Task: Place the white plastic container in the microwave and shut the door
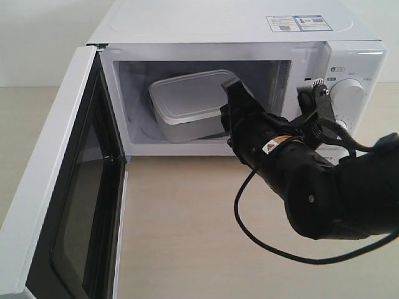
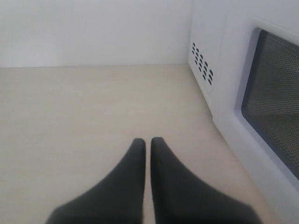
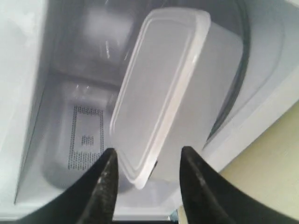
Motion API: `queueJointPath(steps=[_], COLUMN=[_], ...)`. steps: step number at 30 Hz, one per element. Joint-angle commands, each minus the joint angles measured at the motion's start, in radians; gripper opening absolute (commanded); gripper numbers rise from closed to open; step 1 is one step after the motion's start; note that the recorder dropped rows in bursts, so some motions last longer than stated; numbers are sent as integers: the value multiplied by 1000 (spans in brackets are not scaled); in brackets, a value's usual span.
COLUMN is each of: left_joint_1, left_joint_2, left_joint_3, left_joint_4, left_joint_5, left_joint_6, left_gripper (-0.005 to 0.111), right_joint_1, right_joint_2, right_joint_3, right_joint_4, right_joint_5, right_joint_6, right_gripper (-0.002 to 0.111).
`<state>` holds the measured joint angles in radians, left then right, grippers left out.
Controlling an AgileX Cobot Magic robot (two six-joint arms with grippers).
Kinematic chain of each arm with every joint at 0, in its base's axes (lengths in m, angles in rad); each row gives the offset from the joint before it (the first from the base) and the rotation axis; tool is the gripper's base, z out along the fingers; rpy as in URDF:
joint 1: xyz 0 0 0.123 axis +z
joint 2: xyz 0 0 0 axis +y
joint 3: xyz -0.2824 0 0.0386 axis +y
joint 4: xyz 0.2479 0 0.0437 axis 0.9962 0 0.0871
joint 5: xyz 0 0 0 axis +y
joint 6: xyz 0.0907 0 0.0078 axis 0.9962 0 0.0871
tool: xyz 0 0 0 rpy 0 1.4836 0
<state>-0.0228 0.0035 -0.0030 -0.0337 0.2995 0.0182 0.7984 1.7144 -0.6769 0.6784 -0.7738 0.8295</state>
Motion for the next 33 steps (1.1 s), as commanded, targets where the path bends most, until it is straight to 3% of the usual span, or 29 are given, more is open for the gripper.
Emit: queueJointPath(steps=[1, 4, 9, 11, 13, 19, 23, 33], left_joint_1=[-2, -2, -2, -2, -2, -2, -2, -2], left_joint_2=[-3, -3, -3, -3, -3, -3, -3, -3], left_joint_3=[3, 3, 3, 3, 3, 3, 3, 3], left_joint_4=[1, 1, 1, 1, 1, 1, 1, 1], left_joint_5=[1, 1, 1, 1, 1, 3, 3, 3], left_joint_6=[-2, -2, -2, -2, -2, -2, -2, -2], left_gripper=[4, 4, 4, 4, 4, 4, 4, 4], right_joint_1=[1, 1, 1, 1, 1, 1, -1, -20], right_joint_2=[-27, -27, -27, -27, -27, -10, 78, 221], right_joint_3=[17, 17, 17, 17, 17, 12, -18, -222], right_joint_4=[-93, -250, -278, -494, -626, -493, -403, -394], right_joint_5=[18, 41, 48, 70, 103, 109, 107, 176], right_joint_6=[-29, -53, -291, -531, -574, -829, -843, -842], right_gripper=[36, 0, 0, 0, 0, 0, 0, 0])
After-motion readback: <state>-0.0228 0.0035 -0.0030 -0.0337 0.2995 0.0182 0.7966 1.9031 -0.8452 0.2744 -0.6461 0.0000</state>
